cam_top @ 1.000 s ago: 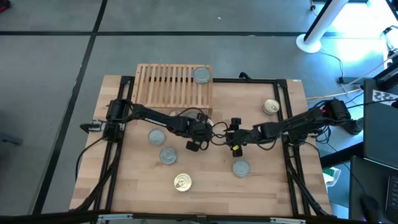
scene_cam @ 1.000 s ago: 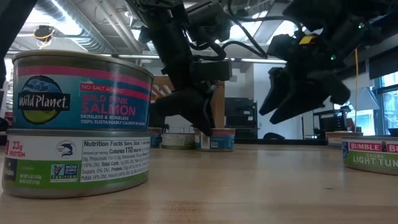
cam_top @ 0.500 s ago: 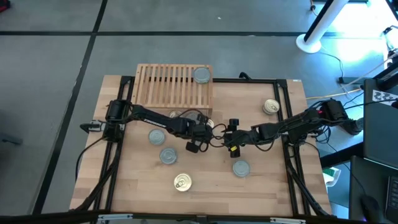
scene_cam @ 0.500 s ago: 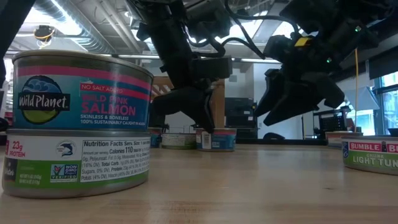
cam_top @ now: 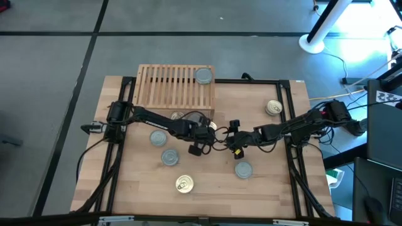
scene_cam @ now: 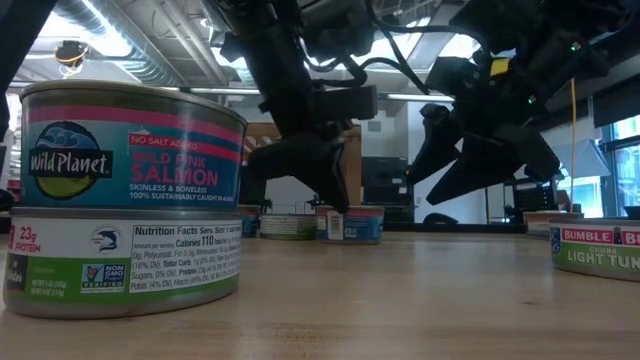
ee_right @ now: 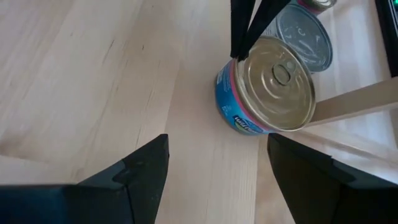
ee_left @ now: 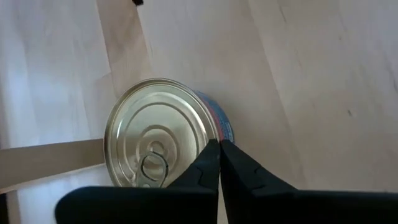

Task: Stack canned seafood by type on shelf
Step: Put the blue tuna can on the shelf

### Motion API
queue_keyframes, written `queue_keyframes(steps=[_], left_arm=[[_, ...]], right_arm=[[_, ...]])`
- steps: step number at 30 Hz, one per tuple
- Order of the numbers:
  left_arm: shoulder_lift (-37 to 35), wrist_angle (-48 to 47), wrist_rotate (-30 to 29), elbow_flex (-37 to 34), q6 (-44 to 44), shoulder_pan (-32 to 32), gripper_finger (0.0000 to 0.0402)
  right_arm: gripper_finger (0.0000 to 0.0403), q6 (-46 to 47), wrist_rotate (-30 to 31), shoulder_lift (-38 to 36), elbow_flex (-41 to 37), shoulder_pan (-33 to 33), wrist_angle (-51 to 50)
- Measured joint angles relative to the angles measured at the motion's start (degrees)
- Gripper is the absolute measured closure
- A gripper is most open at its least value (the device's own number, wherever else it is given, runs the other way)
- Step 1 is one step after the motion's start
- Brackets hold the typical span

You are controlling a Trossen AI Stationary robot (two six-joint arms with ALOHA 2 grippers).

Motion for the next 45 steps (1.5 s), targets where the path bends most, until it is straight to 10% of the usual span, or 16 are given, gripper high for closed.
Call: queue_keyframes(steps=[29,45], left_arm=[[-0.23,0.47,1.52,0.64,-7.22,-1.37,0.0401],[-3.76,1.79,1.58,0.79,-9.78,-1.94,0.0401]], right_arm=[[0.0132,-9.21,16.32,8.23,-0.02,7.59,10.29],[0.0132,-10.56,14.22,8.19,-0.01,8.22,10.35]])
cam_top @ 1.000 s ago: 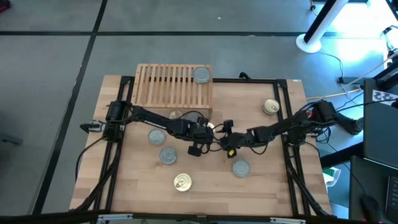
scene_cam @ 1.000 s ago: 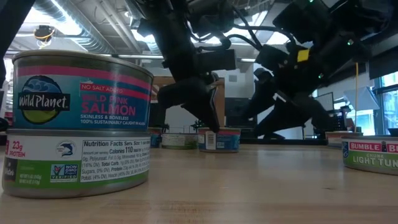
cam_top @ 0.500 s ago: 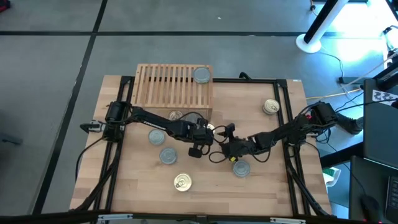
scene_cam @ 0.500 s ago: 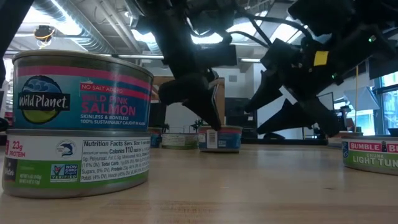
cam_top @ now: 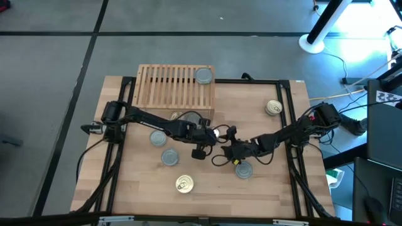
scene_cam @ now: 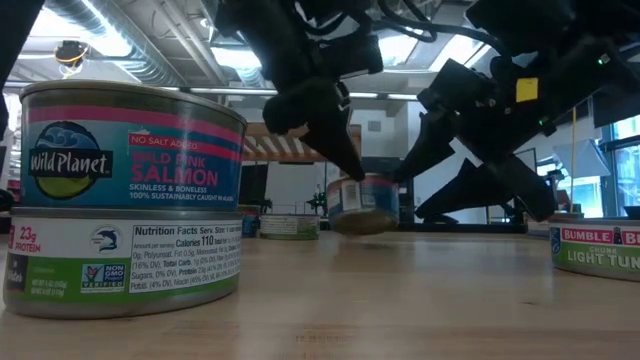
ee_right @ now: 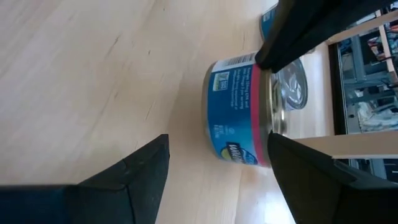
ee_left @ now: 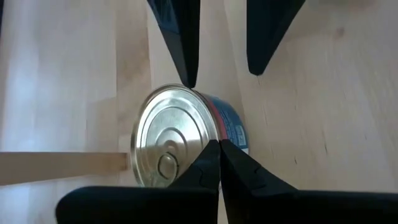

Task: Stack canned seafood by type on shelf
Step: Put the blue tuna can on the shelf

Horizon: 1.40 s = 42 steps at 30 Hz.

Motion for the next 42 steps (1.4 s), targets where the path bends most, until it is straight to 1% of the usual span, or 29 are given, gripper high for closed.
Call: queue_keyframes(steps=[14,16,19,21,26,35,37,42], left_arm=[[0.0,0.91,0.81,0.0,-0.5,0.02,0.0401],[0.0,1.2,0.79,0.0,-0.48,0.02,0.0401],[0.0,1.39,0.85,0.0,-0.43,0.04,0.0401],[0.0,1.38,0.88,0.0,-0.44,0.02,0.0401],[0.0,1.7,1.08,0.0,-0.45,0.06,0.0401],[0.0,2.18,1.45,0.0,-0.59,0.09,0.0401],[0.01,2.64,1.43,0.0,-0.65,0.11,0.0401],[0.02,3.05,1.55,0.02,-0.69,0.25,0.0401]], right_arm=[[0.0132,-0.53,3.77,0.0,-0.01,0.0,2.96],[0.0132,-1.77,2.68,0.0,-0.01,0.0,2.77],[0.0132,-3.16,-1.14,0.0,-0.01,0.0,2.59],[0.0132,-4.1,-1.75,0.0,0.01,0.0,2.6],[0.0132,-4.24,1.05,0.0,-0.01,0.0,2.61],[0.0132,-4.22,0.24,0.21,-0.01,0.0,2.75],[0.0132,-4.22,1.05,1.46,0.05,0.0,3.44],[0.0132,-5.85,5.53,5.95,0.26,0.0,4.93]])
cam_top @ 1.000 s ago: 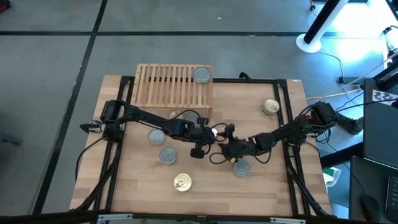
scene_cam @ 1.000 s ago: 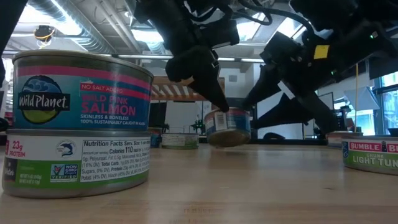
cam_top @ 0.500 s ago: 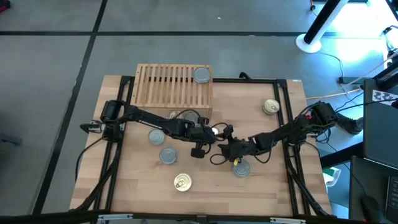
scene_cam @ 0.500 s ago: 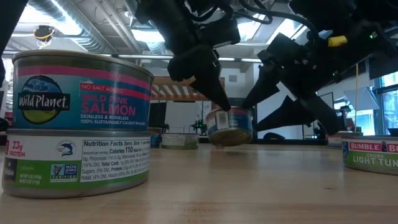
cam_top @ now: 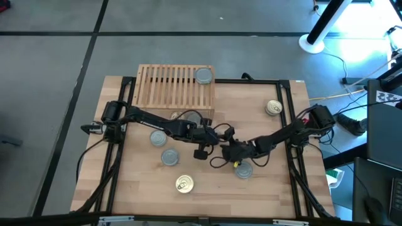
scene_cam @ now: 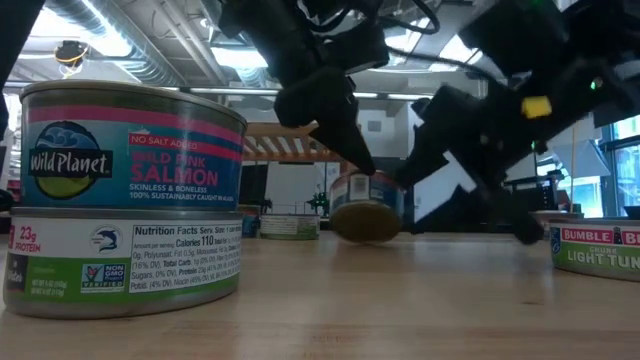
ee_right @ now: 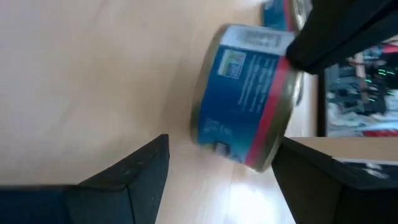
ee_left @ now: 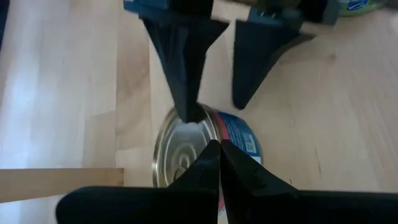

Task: Stack canned seafood by type on shelf
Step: Put the blue tuna can on the shelf

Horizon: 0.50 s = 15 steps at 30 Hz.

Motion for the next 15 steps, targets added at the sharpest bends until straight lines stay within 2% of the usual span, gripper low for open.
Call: queue_keyframes(steps=[4,15], left_arm=[[0.0,-0.06,1.13,0.04,-0.37,0.26,0.0401],[0.02,-0.08,1.66,0.03,-1.6,0.27,0.0401]], right_arm=[[0.0132,-0.14,3.15,1.59,0.02,0.0,4.51],[0.0132,3.65,0.45,1.81,0.04,-0.02,8.41]])
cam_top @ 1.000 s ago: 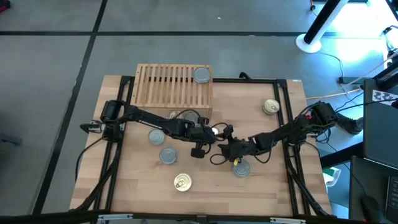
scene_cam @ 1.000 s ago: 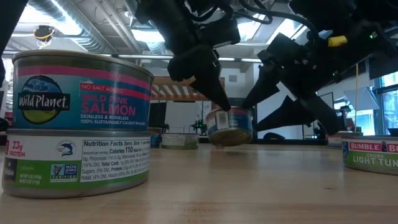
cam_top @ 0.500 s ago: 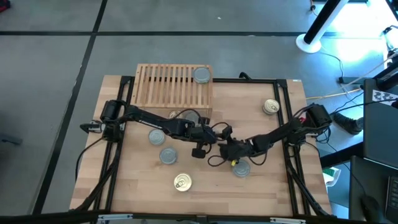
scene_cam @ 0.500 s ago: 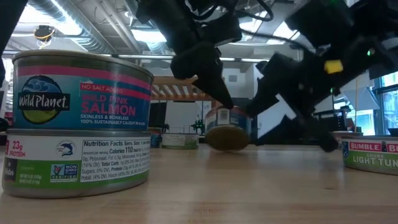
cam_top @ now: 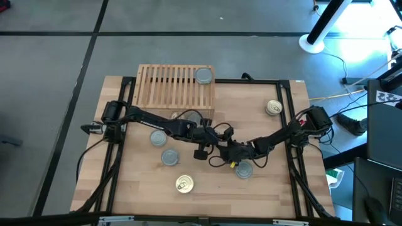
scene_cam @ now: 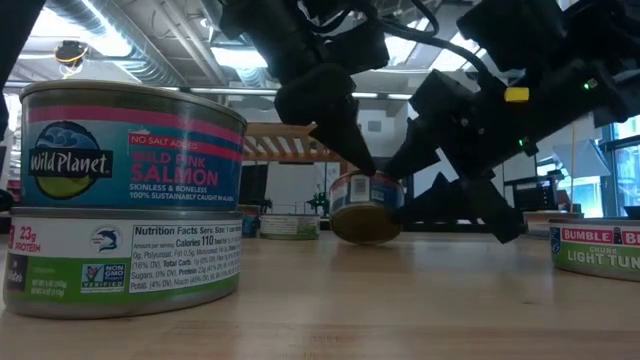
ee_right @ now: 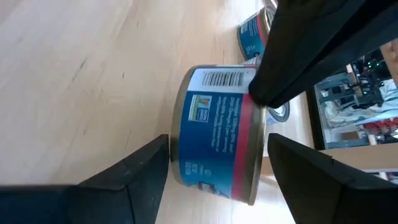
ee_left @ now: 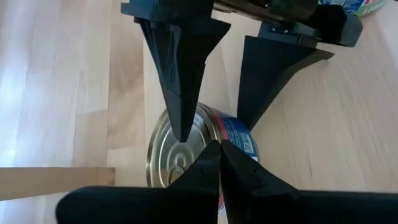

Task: Stack canned seafood by type on shelf
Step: Put the blue tuna can on the shelf

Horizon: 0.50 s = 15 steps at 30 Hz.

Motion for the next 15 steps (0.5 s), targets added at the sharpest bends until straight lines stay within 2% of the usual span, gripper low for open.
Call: queue_keyframes(steps=[6,15], left_arm=[[0.0,0.0,-0.06,0.01,-0.05,0.0,0.0401],[0.04,-0.11,0.73,-0.01,-1.12,-0.15,0.0401]], right_arm=[[0.0141,3.74,-0.43,0.0,0.0,-0.6,0.22],[0.0237,4.11,-3.87,0.0,0.0,-2.33,0.24]])
